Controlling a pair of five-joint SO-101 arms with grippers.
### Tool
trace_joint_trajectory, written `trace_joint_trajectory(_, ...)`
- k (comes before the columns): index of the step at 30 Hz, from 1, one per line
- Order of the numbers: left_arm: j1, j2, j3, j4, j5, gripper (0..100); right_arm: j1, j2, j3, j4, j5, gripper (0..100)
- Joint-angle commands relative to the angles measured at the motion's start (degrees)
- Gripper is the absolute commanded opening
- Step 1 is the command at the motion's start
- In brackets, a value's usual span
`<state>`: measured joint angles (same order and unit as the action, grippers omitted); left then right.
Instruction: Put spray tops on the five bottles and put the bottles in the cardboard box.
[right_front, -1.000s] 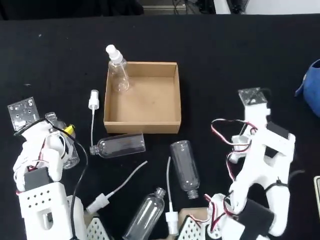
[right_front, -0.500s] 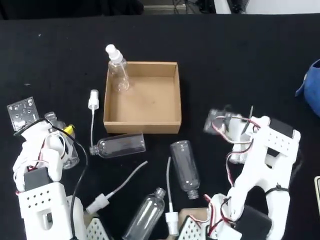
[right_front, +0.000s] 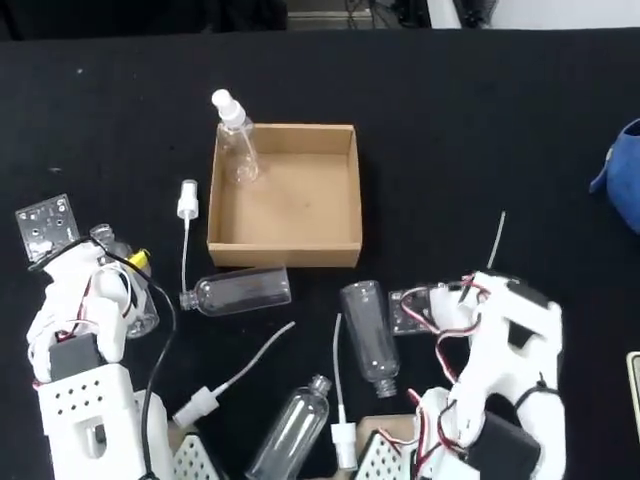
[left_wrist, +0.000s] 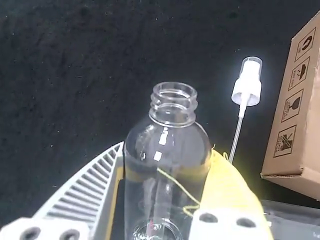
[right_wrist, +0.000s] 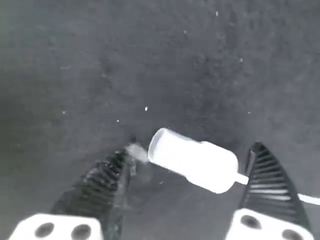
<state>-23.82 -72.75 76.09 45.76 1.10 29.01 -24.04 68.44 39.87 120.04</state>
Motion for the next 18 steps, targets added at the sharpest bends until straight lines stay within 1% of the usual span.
trace_joint_trajectory(1, -0.57, -0.97, -0.66, -1.23, 0.44, 3, 0.00, -2.15, 2.33, -7.56, 0.44, 20.2)
trace_joint_trajectory(3, -0.57, -0.97, -0.66, -1.23, 0.44, 3, -0.09, -2.24, 2.51, -7.65, -0.18, 10.9)
trace_joint_trajectory(5, -0.57, -0.97, -0.75, -1.23, 0.44, 3, -0.35, -2.24, 2.15, -7.74, -4.13, 0.8)
trace_joint_trajectory(7, -0.57, -0.97, -0.75, -1.23, 0.44, 3, -0.70, -2.24, 0.66, -7.65, -9.93, 3.4)
trace_joint_trajectory(10, -0.57, -0.97, -0.75, -1.23, 0.44, 3, -1.14, -2.24, -1.80, -7.47, -19.43, 0.8)
trace_joint_trajectory(13, -0.57, -0.97, -0.75, -1.05, 0.44, 3, -1.05, -2.24, -5.67, -3.16, -28.48, 1.1)
trace_joint_trajectory(15, -0.57, -0.97, -0.75, -1.05, 0.44, 3, -0.70, -1.98, -9.89, 1.41, -37.98, 1.1)
trace_joint_trajectory(18, -0.57, -0.97, -0.75, -1.05, 0.44, 3, 0.97, -1.63, -17.54, 9.32, -57.32, 1.1)
